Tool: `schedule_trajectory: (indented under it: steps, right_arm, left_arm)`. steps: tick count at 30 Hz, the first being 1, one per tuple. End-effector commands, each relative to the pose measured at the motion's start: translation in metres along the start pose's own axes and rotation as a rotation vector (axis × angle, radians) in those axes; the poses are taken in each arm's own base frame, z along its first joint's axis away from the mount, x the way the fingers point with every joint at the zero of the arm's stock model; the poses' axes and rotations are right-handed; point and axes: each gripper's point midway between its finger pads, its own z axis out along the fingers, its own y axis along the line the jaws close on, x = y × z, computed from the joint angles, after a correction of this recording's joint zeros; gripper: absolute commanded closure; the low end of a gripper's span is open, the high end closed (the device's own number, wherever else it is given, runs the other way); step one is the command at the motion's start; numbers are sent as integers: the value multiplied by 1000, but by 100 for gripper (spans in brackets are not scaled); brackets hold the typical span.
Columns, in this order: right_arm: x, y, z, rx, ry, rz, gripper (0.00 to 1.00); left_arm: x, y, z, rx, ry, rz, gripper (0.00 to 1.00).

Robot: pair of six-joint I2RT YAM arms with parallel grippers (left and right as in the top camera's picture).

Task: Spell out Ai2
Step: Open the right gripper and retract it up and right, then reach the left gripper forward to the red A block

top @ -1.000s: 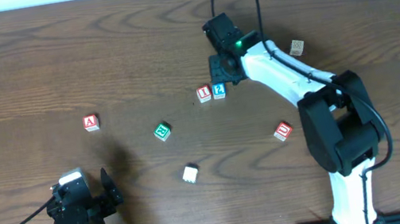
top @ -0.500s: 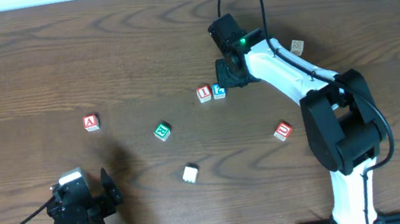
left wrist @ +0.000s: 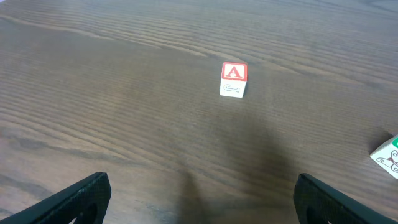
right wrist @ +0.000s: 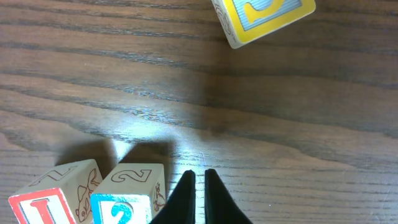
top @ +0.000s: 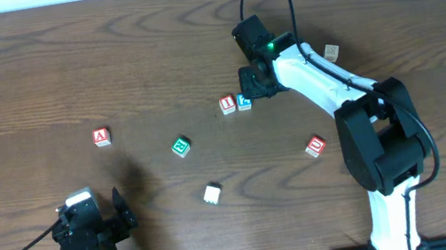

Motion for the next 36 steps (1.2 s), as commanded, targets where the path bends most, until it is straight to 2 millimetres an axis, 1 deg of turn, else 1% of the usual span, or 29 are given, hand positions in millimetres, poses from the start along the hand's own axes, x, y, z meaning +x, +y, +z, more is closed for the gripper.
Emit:
schedule_trajectory:
  steps: [1,3,5,6,9,11,14,15,17,18,20,21,23,25,27,30,31,32,36]
  right_arm:
    - [-13,-2,-16,-16,-42,7,83]
    - [-17,-5,-24,-20,-59,8,71]
    - [-23,-9,-34,-25,-85,-20,62]
    - [-27,-10,-40,-27,-100,-45,60]
    - [-39,-19,-59,-20,-156,-130,57]
    - [-44,-24,-71,-18,-181,-166,59]
    - [-50,-29,-82,-14,-213,-222,66]
    - [-53,-33,-82,-23,-216,-207,67]
    - [-54,-42,-82,-93,-198,-156,80]
    - [-55,-49,-82,-119,-190,-135,81]
    - [-57,-66,-83,-144,-179,-88,65]
    - [-57,-71,-83,-147,-175,-75,60]
    - [-56,-75,-83,-148,-170,-72,55]
    - [-54,-75,-84,-145,-161,-82,54]
    - [-45,-68,-83,-151,-131,-104,54]
    - [-33,-56,-81,-157,-90,-167,54]
    - [-26,-52,-81,-157,-68,-182,54]
    - [-22,-50,-80,-157,-55,-186,54]
    - [-13,-48,-80,-167,-18,-189,54]
  left_arm:
    - [4,2,2,-13,5,10,5]
    - [4,2,2,-12,6,10,5]
    - [4,2,2,-12,6,10,4]
    - [4,2,2,-13,5,10,5]
    - [4,2,2,-12,6,10,5]
    - [4,2,2,-13,5,11,5]
    - [4,2,2,-12,6,10,4]
    - [4,2,2,-12,6,10,5]
    - [4,2,2,-12,6,10,5]
    - [4,2,2,-12,6,10,5]
    - [4,2,2,-13,5,10,5]
    - [4,2,2,-13,5,10,5]
    - [4,2,2,-12,6,10,5]
    - [1,2,2,-12,-5,9,5]
    - [-3,-3,2,15,-19,-15,5]
    - [-1,-19,1,110,-1,-166,5]
    - [1,-29,-1,170,22,-258,5]
    - [3,-35,-2,200,39,-308,5]
    - [-2,-36,-2,213,30,-400,5]
